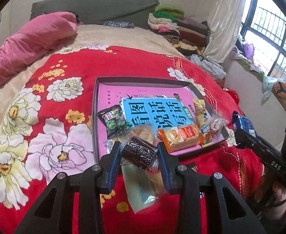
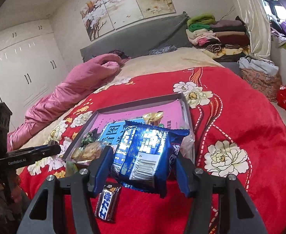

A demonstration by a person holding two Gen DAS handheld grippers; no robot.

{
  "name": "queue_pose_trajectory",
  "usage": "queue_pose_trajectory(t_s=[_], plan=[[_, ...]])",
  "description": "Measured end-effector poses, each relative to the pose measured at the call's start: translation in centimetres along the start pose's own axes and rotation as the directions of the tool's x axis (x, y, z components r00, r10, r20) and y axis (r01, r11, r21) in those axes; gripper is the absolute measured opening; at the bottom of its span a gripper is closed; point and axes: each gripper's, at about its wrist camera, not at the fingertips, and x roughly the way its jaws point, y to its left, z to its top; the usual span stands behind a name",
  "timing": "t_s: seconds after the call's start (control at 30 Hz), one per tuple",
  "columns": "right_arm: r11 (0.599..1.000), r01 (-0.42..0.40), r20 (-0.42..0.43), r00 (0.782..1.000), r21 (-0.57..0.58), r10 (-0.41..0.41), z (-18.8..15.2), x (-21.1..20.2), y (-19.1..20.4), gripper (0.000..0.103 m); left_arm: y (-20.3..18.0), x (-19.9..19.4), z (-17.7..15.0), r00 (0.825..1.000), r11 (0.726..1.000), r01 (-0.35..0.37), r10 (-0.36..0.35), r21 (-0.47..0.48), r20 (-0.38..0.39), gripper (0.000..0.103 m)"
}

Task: Organize snacks
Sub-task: 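Lift and carry the chocolate with left tool while right tool carries biscuit packet to tray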

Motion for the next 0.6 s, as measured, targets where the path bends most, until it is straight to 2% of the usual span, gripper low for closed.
queue_pose_trajectory(t_s=[0.6], plan=[[0.999, 0.01, 0.008, 1.0, -0.053, -0.01, 0.7, 2.2, 1.1, 0.06, 0.2, 4.9, 0.6, 0.999, 0.999, -0.029, 0.03, 0.021, -0.043, 0.038]])
